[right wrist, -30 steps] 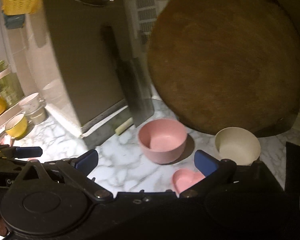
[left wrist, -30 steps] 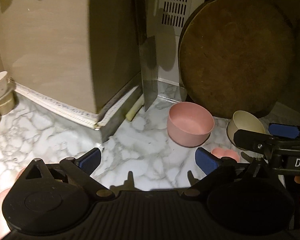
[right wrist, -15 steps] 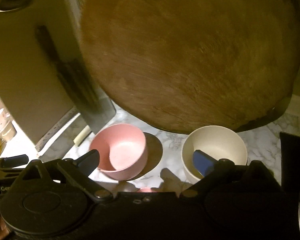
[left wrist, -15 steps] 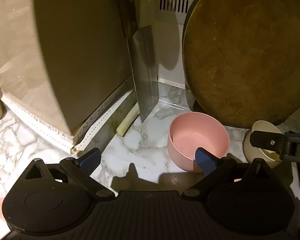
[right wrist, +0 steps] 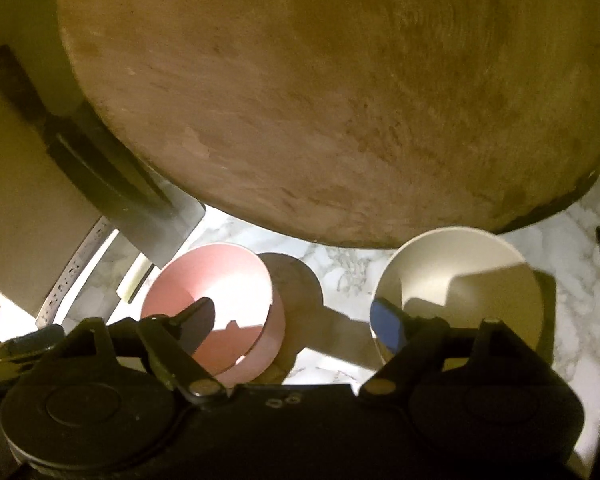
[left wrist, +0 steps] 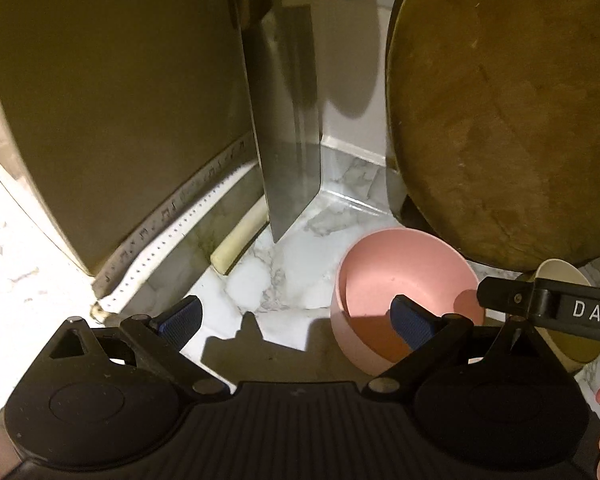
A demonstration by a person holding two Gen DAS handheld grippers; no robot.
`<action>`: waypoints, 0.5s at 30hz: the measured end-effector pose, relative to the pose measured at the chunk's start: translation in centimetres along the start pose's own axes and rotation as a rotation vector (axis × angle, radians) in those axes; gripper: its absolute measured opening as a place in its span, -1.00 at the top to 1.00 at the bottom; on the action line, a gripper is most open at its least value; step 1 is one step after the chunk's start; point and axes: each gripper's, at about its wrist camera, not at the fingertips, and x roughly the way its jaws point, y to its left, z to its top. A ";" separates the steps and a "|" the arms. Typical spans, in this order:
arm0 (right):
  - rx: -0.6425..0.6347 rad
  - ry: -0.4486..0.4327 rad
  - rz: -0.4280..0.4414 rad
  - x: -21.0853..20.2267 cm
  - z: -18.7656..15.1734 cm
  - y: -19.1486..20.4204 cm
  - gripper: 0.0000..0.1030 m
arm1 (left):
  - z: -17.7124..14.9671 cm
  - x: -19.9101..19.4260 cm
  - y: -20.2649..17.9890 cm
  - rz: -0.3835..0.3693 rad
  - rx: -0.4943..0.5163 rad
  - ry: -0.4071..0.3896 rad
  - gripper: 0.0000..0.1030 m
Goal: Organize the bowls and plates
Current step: 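Close both tools on the rim of the pink bowl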
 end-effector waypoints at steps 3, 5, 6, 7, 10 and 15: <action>0.017 0.011 -0.018 0.7 0.3 0.0 -0.50 | 0.1 1.1 0.0 -0.005 -0.022 0.024 -0.96; 0.000 0.009 -0.023 0.8 0.5 0.6 -0.46 | 0.2 1.7 0.0 -0.010 -0.047 0.041 -0.96; -0.018 0.008 -0.021 0.9 0.6 0.9 -0.42 | 0.2 2.0 0.1 -0.014 -0.056 0.045 -0.96; -0.028 0.008 -0.019 0.9 0.8 1.1 -0.41 | 0.2 2.2 0.1 -0.017 -0.063 0.049 -0.96; -0.049 0.001 -0.018 1.2 1.1 1.3 -0.40 | 0.1 2.7 0.0 -0.025 -0.072 0.057 -0.95; -0.047 0.020 -0.008 1.9 1.5 1.0 -0.23 | 0.0 3.1 -0.2 -0.041 -0.080 0.071 -0.95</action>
